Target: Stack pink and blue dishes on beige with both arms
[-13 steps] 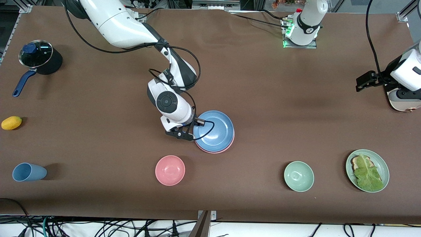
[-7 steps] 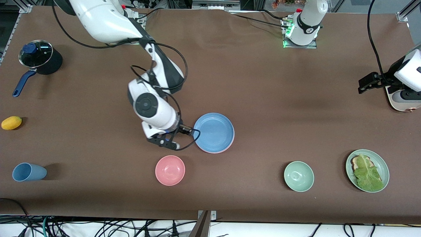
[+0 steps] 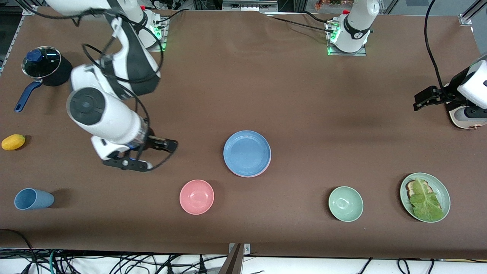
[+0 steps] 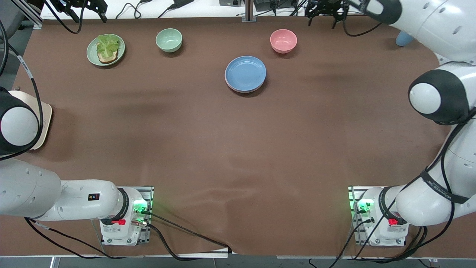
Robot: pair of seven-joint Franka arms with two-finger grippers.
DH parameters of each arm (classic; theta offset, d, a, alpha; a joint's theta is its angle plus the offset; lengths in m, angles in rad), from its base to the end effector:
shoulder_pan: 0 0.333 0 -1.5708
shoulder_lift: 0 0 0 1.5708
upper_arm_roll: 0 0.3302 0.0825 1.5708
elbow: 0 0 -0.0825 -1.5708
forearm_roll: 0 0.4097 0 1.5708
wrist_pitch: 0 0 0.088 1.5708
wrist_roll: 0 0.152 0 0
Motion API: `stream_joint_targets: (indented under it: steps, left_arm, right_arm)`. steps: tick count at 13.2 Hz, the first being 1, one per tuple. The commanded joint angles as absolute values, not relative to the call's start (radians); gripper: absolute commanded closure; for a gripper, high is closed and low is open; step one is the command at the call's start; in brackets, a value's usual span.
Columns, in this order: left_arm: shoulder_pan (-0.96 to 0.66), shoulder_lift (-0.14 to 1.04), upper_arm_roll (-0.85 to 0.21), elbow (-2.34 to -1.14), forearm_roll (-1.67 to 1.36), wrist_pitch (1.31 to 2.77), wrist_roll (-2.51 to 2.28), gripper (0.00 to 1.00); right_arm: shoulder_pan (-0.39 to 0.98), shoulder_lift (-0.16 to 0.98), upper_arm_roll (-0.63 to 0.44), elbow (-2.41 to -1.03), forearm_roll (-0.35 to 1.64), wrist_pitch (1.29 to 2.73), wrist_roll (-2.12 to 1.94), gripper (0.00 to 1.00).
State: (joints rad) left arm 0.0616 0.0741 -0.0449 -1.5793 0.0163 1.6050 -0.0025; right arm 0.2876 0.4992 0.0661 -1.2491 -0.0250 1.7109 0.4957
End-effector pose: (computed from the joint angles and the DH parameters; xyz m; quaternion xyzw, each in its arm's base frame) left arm 0.6022 0.0133 0.5486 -0.9996 -0.0091 0.0242 0.0063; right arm 0.6896 0.2411 0.4376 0.9972 -0.0727 -0.0180 0.0043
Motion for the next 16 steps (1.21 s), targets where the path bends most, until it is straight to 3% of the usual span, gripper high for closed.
stream_joint_targets:
  steps: [1,3,11,16]
  left_arm:
    - [0.078,0.081,-0.043,-1.560,-0.025,1.598,0.023,0.00]
    - [0.081,0.084,-0.043,-1.554,-0.025,1.598,0.023,0.00]
    - [0.080,0.087,-0.044,-1.546,-0.025,1.601,0.021,0.00]
    - [0.069,0.104,-0.046,-1.503,-0.025,1.605,0.021,0.00]
  right_arm:
    - [0.247,0.272,0.058,-1.470,-0.026,1.697,0.396,0.00]
    - [0.216,0.161,0.057,-1.563,-0.026,1.648,0.321,0.00]
    - [0.114,0.020,0.055,-1.563,0.023,1.442,0.135,0.00]
    - [0.112,0.049,0.045,-1.514,0.021,1.451,0.135,0.00]
